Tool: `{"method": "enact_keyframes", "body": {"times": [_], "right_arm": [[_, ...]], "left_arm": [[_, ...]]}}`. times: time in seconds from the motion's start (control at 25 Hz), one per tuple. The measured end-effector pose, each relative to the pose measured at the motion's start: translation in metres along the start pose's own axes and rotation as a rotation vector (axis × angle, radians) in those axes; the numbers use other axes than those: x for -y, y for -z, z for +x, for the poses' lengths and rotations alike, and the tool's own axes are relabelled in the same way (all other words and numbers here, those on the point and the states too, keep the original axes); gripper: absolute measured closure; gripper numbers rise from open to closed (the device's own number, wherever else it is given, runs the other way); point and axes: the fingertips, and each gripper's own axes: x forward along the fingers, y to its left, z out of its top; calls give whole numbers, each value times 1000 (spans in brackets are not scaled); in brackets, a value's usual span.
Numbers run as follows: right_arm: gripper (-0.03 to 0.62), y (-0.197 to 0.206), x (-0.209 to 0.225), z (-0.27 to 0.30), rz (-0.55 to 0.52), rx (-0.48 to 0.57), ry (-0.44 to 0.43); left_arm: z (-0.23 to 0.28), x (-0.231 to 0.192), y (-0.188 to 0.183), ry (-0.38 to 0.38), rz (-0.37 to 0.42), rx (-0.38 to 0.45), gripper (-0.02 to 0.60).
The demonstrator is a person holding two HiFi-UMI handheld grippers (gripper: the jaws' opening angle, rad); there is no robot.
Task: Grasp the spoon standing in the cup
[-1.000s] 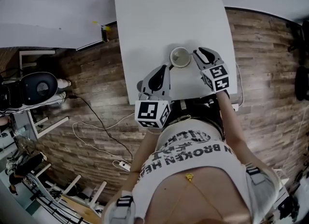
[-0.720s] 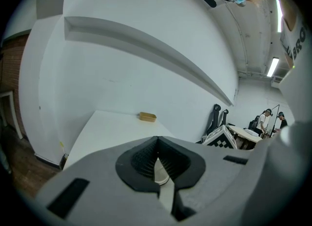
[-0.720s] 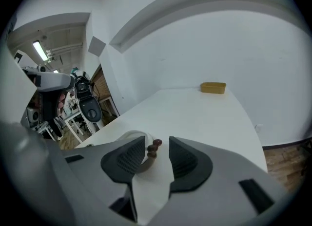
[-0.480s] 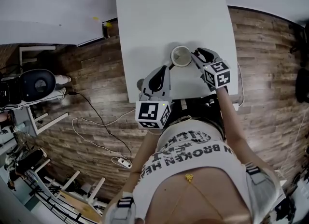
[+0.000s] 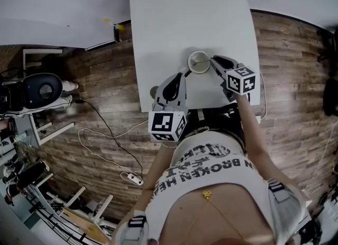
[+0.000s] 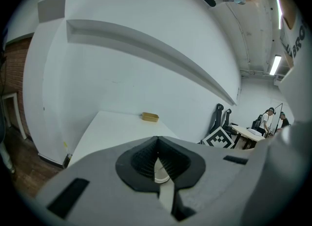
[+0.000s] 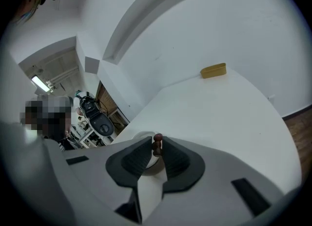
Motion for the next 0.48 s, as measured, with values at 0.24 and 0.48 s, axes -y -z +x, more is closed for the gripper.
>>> {"method": "enact_keyframes", "body": {"times": [0.24,0.48], "right_arm": [[539,-3,-7,-4,-20,6,-19],[549,-9,-19,-6,-45,14,-39]], "left_arm": [[-5,3,-1,1,4,10,583],[-11,0,-1,3,4,18,583]]}}
